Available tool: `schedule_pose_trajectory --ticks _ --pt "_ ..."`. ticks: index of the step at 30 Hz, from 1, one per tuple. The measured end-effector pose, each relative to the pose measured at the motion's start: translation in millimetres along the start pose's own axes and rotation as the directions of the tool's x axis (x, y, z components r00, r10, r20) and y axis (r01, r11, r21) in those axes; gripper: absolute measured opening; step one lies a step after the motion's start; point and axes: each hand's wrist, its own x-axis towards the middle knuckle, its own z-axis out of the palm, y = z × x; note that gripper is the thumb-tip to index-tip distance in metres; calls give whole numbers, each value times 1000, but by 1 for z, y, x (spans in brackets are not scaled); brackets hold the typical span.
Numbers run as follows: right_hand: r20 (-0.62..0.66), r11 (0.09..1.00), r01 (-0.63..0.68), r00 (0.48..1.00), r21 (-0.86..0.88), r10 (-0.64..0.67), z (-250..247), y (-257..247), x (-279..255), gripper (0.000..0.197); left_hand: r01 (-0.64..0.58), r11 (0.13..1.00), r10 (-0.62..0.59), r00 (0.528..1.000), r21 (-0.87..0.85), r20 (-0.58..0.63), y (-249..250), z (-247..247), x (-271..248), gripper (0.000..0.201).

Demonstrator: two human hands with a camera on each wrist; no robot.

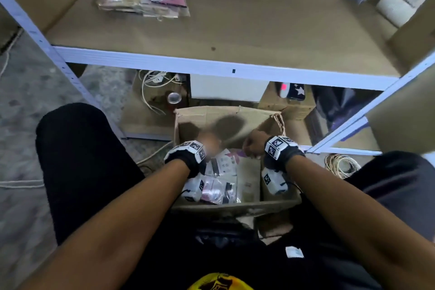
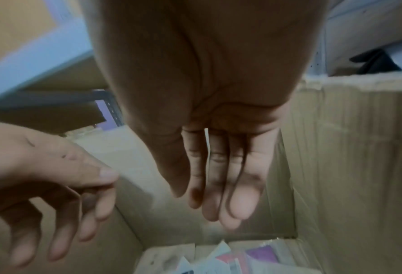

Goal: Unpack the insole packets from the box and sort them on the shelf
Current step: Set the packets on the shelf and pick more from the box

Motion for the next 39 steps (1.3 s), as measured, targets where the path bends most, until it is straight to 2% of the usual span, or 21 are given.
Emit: schedule_pose_trajectory --ticks 3,7,10,13,17,21,22,25,27,29,31,35,39 --pt "63 999 -48 997 21 46 16 6 27 21 90 993 -97 990 74 99 -6 9 16 30" --pt "105 994 -105 989 -14 106 36 11 57 21 103 980 -125 984 169 126 -19 17 37 31" --pt "123 987 -149 980 -67 157 49 22 75 29 108 975 -145 971 193 191 -31 21 54 34" --pt "127 982 -187 974 -36 190 61 43 85 51 124 964 -170 967 234 191 -39 22 63 36" --pt "189 951 -308 935 14 300 80 66 96 76 93 950 -154 969 298 190 -48 27 71 41" --pt "238 946 -299 917 -125 321 95 79 106 105 81 933 -155 970 350 189 -54 32 77 43" --pt "244 948 -289 917 -135 314 98 79 110 104 73 931 -150 970 358 191 -55 33 77 42" --pt "219 960 -260 935 -105 277 107 75 122 81 63 922 -146 970 383 192 -55 35 81 47" --pt "143 965 -199 964 -172 224 108 72 125 73 66 912 -151 972 405 181 -56 35 84 50" --pt "66 961 -126 987 -245 146 105 69 127 56 71 900 -164 970 430 182 -56 35 88 52" --pt "61 967 -65 995 -245 82 102 68 128 49 89 888 -191 964 452 185 -55 36 90 55" --pt "77 997 -3 997 -71 9 90 66 128 36 140 885 -244 952 445 186 -58 37 96 52" --pt "186 972 -68 982 226 26 86 66 120 17 172 891 -260 952 421 160 -64 37 102 46"
